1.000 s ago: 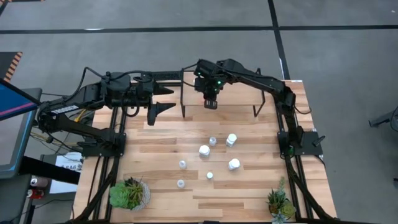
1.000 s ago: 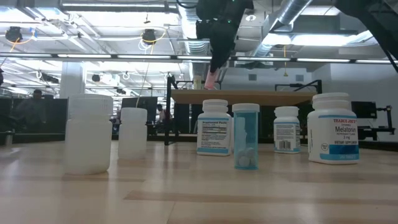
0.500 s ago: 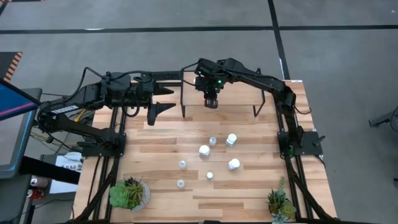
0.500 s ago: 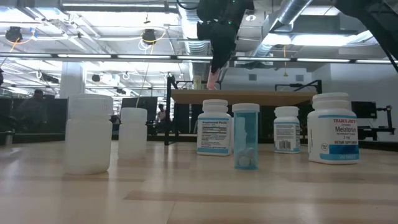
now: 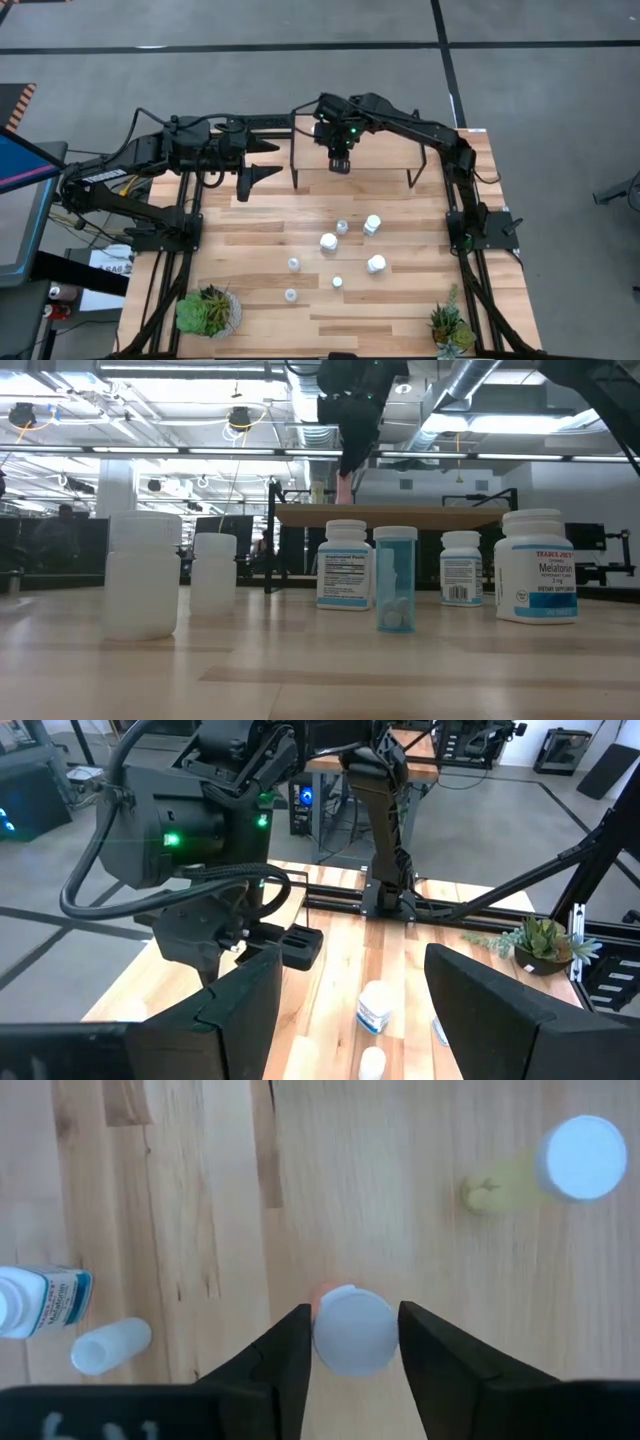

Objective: Pick and place medicine bottles onto shelf by color
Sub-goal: Put the orange pill bottle on the shelf, then put the blue pill bottle on the shelf

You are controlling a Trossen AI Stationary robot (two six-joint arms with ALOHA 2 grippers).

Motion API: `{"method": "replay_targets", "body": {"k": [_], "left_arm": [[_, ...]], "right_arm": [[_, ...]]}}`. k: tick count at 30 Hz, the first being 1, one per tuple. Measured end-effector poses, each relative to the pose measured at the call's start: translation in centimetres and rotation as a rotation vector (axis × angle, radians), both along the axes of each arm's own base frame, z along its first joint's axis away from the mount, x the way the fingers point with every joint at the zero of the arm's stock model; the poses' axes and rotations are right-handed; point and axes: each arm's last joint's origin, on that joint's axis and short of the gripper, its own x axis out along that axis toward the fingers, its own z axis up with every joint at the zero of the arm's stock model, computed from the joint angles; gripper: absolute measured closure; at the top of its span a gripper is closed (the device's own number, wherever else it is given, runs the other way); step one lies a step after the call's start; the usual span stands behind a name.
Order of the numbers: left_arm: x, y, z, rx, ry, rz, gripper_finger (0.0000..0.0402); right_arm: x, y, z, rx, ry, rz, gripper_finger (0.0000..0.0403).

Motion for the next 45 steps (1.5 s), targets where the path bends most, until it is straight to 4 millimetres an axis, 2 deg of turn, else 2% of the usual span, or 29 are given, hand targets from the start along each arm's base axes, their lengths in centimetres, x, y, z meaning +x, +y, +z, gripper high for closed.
{"method": "replay_targets", "body": {"k": [8,15,23,29,36,40,45], "left_arm": [[0.0,0.0,0.0,0.0,0.001,0.0,0.0168],[0.0,0.0,-0.1,-0.001,0.007,0.0,0.0168],[-0.1,0.0,-0.3,-0.003,0.029,0.0,0.0168],[-0.2,0.0,-0.6,-0.036,0.061,0.008,0.0168],[-0.5,-0.1,-1.5,-0.059,0.154,0.014,0.0168],[-0.7,-0.1,-1.8,-0.063,0.192,0.014,0.0168],[-0.3,-0.3,-2.4,-0.09,0.223,-0.056,0.0168]], "right_arm": [[-0.1,-0.2,0.0,0.004,-0.001,-0.015,0.0199],[-0.3,0.3,1.3,-0.002,-0.017,-0.007,0.0185],[-1.5,1.5,4.5,0.019,-0.034,-0.048,0.0183],[-5.2,4.3,7.4,0.096,0.008,-0.136,0.0184],[-8.3,8.7,11.6,0.12,-0.13,-0.11,0.0184],[-8.9,11.4,12.6,0.135,-0.16,-0.056,0.0184],[-8.6,14.8,12.6,0.156,-0.155,0.032,0.0184]]}}
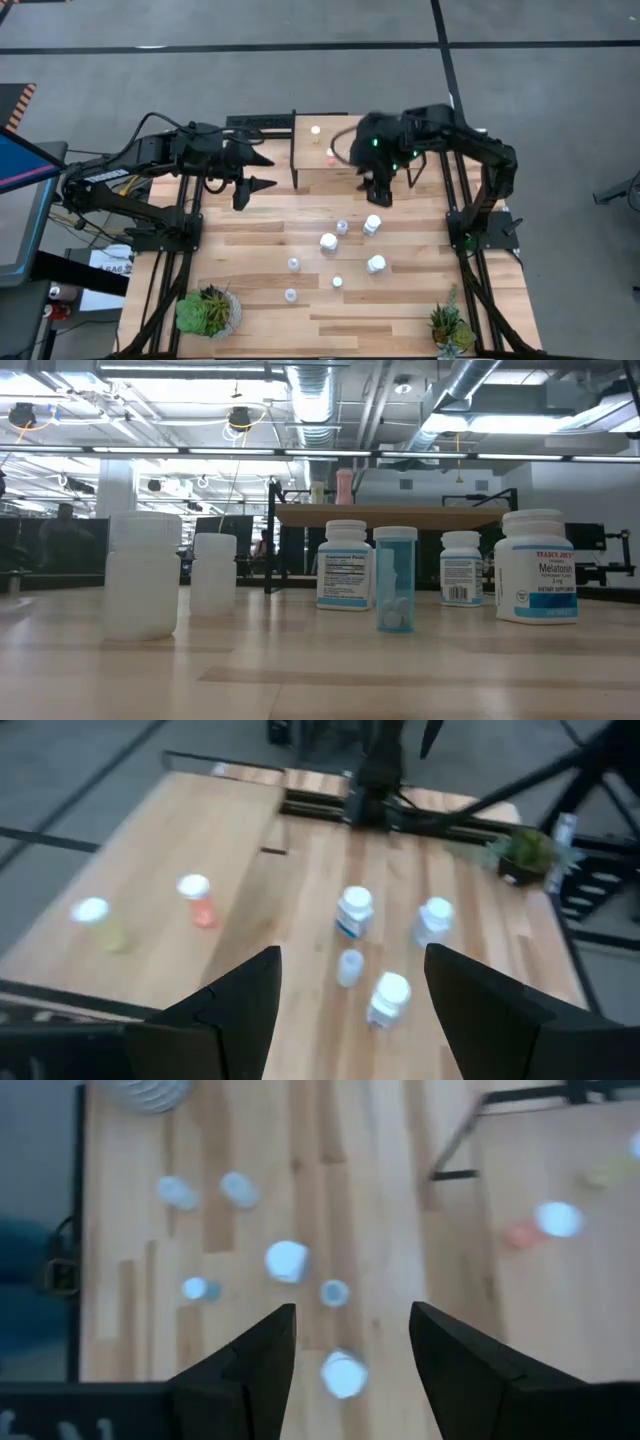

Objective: Pick and place medicine bottles onto shelf by color
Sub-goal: Put the blue pill bottle on the shelf

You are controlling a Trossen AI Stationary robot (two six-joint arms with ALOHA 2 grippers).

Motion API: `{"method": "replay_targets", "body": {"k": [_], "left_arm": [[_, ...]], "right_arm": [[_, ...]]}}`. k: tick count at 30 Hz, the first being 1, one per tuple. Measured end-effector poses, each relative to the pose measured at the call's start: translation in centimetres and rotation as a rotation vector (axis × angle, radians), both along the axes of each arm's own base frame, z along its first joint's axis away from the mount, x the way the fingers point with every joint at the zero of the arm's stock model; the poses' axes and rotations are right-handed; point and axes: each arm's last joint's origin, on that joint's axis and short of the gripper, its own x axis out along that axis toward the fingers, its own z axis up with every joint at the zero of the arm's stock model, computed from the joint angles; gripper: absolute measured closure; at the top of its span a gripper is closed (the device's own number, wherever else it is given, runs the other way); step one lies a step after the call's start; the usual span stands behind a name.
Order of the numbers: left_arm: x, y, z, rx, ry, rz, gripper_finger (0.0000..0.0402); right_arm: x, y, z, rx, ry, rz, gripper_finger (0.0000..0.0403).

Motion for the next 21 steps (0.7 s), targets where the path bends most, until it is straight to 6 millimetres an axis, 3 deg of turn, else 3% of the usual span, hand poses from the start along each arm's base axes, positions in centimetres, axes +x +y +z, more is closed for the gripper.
{"method": "replay_targets", "body": {"k": [5,9,16,21], "left_arm": [[0.7,-0.2,-0.9,-0.043,0.053,-0.069,0.0168],[1.0,-0.4,-1.4,-0.055,0.096,-0.093,0.0168],[1.7,-1.4,-2.0,-0.067,0.142,-0.136,0.0168],[3.2,-3.3,-3.1,-0.058,0.188,-0.241,0.0168]], "right_arm": [[0.5,3.3,-0.7,0.031,0.03,0.058,0.0184],[0.4,5.3,-3.0,0.038,0.139,0.039,0.0184],[-2.0,7.0,-8.1,0.085,0.256,-0.077,0.0184],[-5.6,7.9,-10.4,0.155,0.246,-0.178,0.0184]]}}
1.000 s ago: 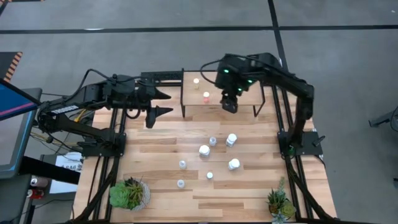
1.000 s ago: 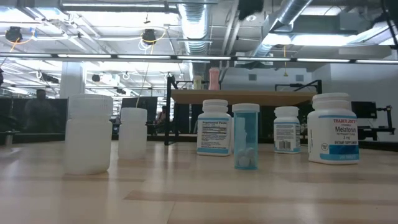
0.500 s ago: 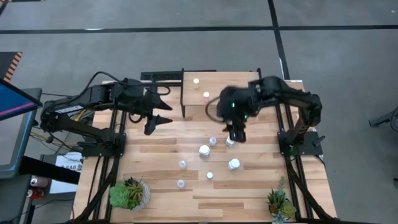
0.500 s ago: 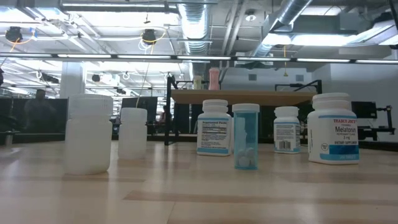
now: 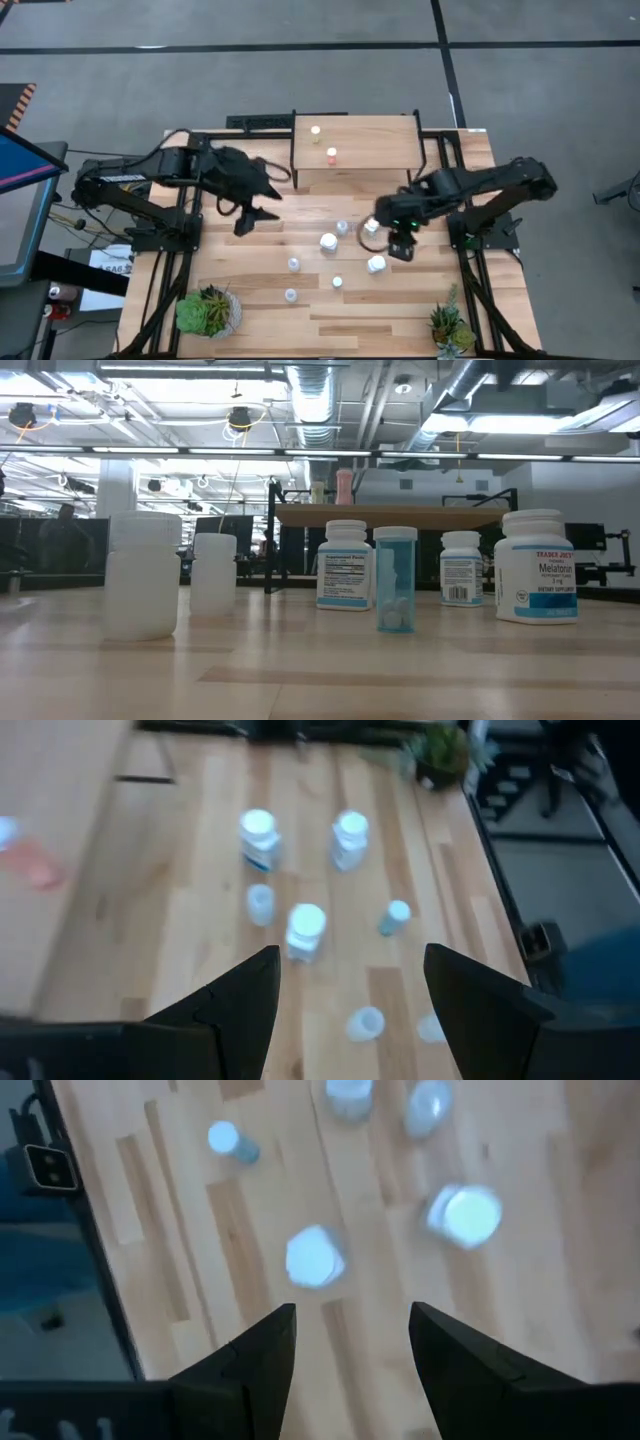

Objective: Pick and place medicine bottles onto shelf by color
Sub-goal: Put the blue pill bottle on the shelf

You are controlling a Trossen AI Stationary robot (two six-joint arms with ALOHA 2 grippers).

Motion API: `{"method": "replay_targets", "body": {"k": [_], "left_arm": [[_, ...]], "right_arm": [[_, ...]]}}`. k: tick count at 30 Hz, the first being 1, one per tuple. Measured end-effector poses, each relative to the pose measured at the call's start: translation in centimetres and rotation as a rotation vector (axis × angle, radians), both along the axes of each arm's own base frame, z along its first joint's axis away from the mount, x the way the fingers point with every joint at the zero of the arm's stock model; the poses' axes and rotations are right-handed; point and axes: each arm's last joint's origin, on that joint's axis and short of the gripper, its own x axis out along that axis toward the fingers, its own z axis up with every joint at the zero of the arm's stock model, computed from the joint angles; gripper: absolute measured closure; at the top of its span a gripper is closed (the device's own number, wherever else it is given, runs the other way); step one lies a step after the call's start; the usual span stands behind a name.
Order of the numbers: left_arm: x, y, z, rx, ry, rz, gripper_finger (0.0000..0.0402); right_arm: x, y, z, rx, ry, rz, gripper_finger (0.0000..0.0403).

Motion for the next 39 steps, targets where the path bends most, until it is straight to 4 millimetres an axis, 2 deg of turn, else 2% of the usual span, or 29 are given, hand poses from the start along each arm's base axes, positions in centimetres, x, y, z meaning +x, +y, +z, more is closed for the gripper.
{"method": "replay_targets", "body": {"k": [3,7,10,16,21,23,25,34,39], "left_arm": [[1.7,-1.5,-1.3,0.017,0.049,-0.064,0.0168],[5.4,-3.6,-3.9,0.03,0.088,-0.104,0.0168],[8.4,-5.1,-5.7,0.027,0.042,-0.125,0.0168],[13.1,-7.3,-10.0,0.006,0.024,-0.131,0.0168],[15.5,-9.2,-15.0,0.026,0.107,-0.111,0.0168],[16.1,-9.8,-16.7,0.05,0.137,-0.102,0.0168],[16.5,-10.3,-17.6,0.067,0.135,-0.094,0.0168],[16.4,-11.5,-18.1,0.07,0.159,-0.095,0.0168],[16.6,-12.7,-19.8,0.086,0.19,-0.117,0.0168]], "right_arm": [[-2.1,0.4,-1.0,0.013,-0.064,-0.053,0.0184],[-5.3,0.6,-1.7,0.017,-0.169,-0.13,0.0184],[-7.2,0.8,-2.5,0.031,-0.207,-0.183,0.0184],[-9.5,1.5,-4.3,0.058,-0.186,-0.163,0.0184],[-10.7,2.2,-5.8,0.047,-0.147,-0.105,0.0184],[-10.9,2.5,-6.1,0.046,-0.137,-0.092,0.0184],[-11.1,2.8,-6.1,0.047,-0.135,-0.069,0.0184],[-11.7,3.4,-6.2,0.037,-0.121,-0.014,0.0184],[-11.7,3.5,-6.2,0.037,-0.121,-0.014,0.0184]]}}
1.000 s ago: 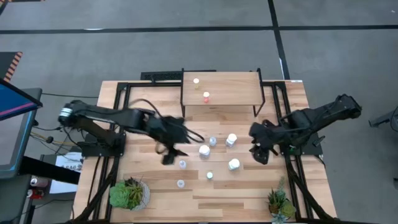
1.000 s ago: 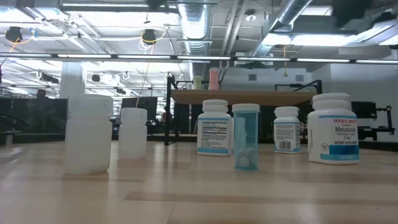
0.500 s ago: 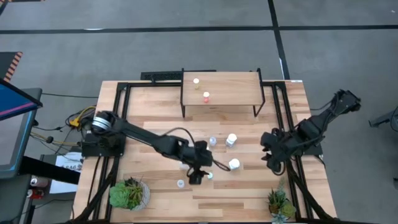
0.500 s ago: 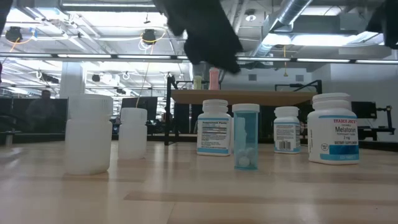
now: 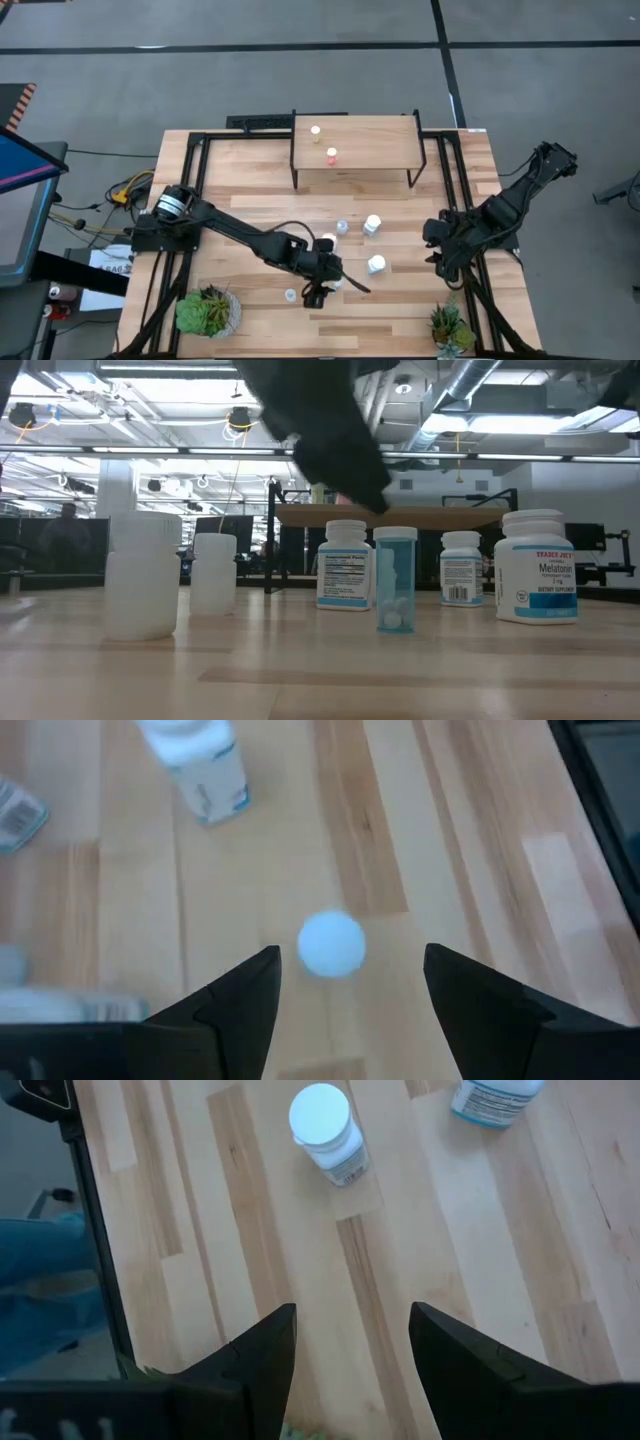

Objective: Pick and place medicine bottles onto shelf by color
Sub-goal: Put the blue pill bottle on the shelf

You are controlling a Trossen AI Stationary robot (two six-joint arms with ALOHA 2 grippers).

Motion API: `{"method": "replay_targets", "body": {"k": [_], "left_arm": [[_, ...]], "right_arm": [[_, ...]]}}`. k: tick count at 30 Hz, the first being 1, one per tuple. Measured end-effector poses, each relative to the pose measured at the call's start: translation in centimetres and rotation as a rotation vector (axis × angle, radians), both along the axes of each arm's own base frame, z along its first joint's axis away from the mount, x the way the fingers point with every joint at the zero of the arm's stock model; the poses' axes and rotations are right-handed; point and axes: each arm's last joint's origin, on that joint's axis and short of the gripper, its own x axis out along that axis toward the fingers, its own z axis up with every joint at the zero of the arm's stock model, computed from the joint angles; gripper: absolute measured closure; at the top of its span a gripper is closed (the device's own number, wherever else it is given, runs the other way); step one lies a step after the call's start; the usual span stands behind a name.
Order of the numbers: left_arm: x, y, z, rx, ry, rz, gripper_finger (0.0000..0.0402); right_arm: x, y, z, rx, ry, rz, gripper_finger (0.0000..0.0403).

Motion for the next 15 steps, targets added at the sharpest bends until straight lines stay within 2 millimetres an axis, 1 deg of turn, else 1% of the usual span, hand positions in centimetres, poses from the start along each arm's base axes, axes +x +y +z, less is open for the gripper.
{"method": "replay_targets", "body": {"k": [5,8,12,15], "left_arm": [[0.3,-0.7,-0.4,0.032,-0.034,0.018,0.0168],[0.3,-0.7,-1.2,0.055,-0.007,0.018,0.0168],[0.5,-0.6,-1.2,0.065,-0.024,0.027,0.0168],[0.8,-0.7,-2.1,0.067,-0.018,0.011,0.0168]], "right_arm": [[0.0,0.0,0.0,-0.003,0.002,0.003,0.0184],[0.0,0.0,0.0,-0.001,0.0,0.002,0.0184],[0.0,0.0,0.0,-0.001,0.0,0.002,0.0184],[-0.1,-0.1,0.0,-0.003,-0.001,0.007,0.0184]]}}
